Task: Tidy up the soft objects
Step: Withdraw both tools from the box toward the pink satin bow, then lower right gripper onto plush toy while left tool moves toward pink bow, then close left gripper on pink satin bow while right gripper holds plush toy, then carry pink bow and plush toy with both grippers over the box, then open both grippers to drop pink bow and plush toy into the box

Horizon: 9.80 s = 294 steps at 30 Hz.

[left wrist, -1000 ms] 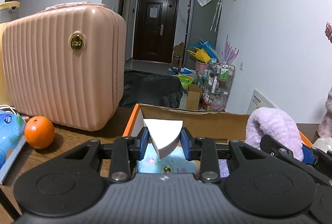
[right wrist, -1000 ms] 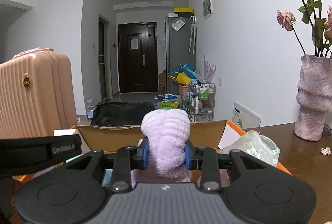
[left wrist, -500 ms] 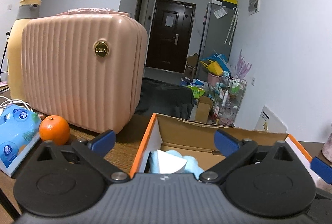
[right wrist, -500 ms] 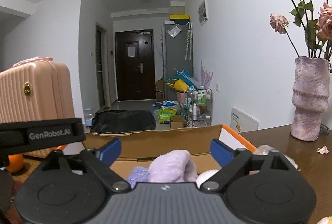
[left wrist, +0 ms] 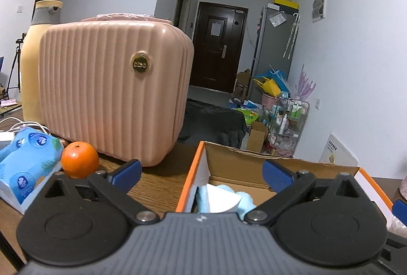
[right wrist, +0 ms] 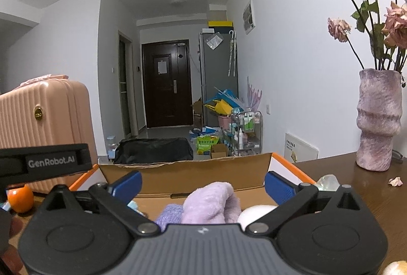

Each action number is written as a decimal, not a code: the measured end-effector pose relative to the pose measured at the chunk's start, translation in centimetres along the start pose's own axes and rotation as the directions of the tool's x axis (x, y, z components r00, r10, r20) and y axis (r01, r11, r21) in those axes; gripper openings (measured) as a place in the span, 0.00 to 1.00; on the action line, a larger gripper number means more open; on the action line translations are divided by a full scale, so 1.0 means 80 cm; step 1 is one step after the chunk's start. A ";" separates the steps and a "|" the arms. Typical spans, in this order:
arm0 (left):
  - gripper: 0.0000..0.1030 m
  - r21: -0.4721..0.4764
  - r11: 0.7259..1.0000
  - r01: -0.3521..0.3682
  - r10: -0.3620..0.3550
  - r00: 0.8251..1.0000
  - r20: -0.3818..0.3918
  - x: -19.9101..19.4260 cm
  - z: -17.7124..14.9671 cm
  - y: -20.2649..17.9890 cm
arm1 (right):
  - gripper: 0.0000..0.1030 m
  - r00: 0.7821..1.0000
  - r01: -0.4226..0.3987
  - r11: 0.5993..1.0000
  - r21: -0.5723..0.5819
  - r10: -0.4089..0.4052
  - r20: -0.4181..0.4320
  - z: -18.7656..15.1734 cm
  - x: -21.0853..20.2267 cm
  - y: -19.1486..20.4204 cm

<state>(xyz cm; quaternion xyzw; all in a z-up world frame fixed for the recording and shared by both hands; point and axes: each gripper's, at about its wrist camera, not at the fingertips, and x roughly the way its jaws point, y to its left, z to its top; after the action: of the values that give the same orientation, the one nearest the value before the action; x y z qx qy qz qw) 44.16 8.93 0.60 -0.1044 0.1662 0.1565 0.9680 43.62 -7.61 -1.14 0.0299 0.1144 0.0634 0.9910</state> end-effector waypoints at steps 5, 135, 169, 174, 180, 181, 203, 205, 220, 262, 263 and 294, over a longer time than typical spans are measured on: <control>1.00 0.000 1.000 -0.007 0.007 1.000 0.005 -0.011 -0.003 0.009 | 1.00 0.999 0.002 1.000 -0.018 -0.001 0.033 -0.003 -0.021 0.002; 1.00 0.166 0.949 0.267 -0.230 0.949 -0.216 -0.183 -0.136 -0.138 | 0.52 0.962 0.089 0.996 0.020 -0.081 -0.261 -0.056 -0.153 -0.254; 0.39 0.202 0.923 0.327 -0.226 0.888 -0.401 -0.131 -0.162 -0.184 | 0.52 0.960 0.117 0.993 0.032 -0.105 -0.258 -0.059 -0.154 -0.270; 0.36 0.206 0.919 0.337 -0.240 0.890 -0.388 -0.135 -0.160 -0.184 | 0.52 0.962 0.122 0.992 0.021 -0.113 -0.250 -0.059 -0.156 -0.268; 0.35 0.213 0.915 0.343 -0.258 0.902 -0.346 -0.146 -0.155 -0.182 | 0.52 0.965 0.132 0.991 0.006 -0.127 -0.228 -0.059 -0.159 -0.266; 0.35 0.216 0.914 0.344 -0.262 0.905 -0.334 -0.149 -0.153 -0.181 | 0.52 0.967 0.134 0.991 0.003 -0.131 -0.220 -0.058 -0.161 -0.265; 0.35 0.194 0.915 0.352 -0.322 0.931 -0.170 -0.193 -0.120 -0.132 | 0.52 0.990 0.121 0.993 -0.002 -0.121 -0.068 -0.050 -0.191 -0.211; 0.35 0.188 0.921 0.343 -0.316 0.936 -0.157 -0.195 -0.115 -0.124 | 0.52 0.992 0.111 0.994 -0.011 -0.112 -0.058 -0.049 -0.192 -0.201; 0.35 0.135 0.950 0.281 -0.273 0.959 -0.071 -0.191 -0.079 -0.072 | 0.52 0.996 0.083 0.993 -0.088 -0.079 0.046 -0.045 -0.185 -0.116; 0.35 0.122 0.981 0.148 -0.151 0.988 0.015 -0.039 -0.015 -0.042 | 0.52 0.997 -0.033 0.994 -0.104 0.041 0.072 -0.009 -0.009 -0.036; 0.35 0.127 0.981 0.149 -0.152 0.988 0.012 -0.035 -0.015 -0.043 | 0.52 0.997 -0.039 0.994 -0.100 0.045 0.065 -0.008 -0.003 -0.037; 1.00 0.114 0.993 0.005 -0.017 0.994 0.112 -0.038 -0.014 -0.028 | 1.00 0.994 -0.031 0.998 -0.053 0.037 0.101 -0.013 -0.021 -0.056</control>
<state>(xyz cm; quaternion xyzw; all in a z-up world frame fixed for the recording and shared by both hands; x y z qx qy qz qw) 41.90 5.74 0.99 -0.0411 0.1195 0.1470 0.9810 42.26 -12.26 -2.08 0.0097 0.0617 0.0815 0.9947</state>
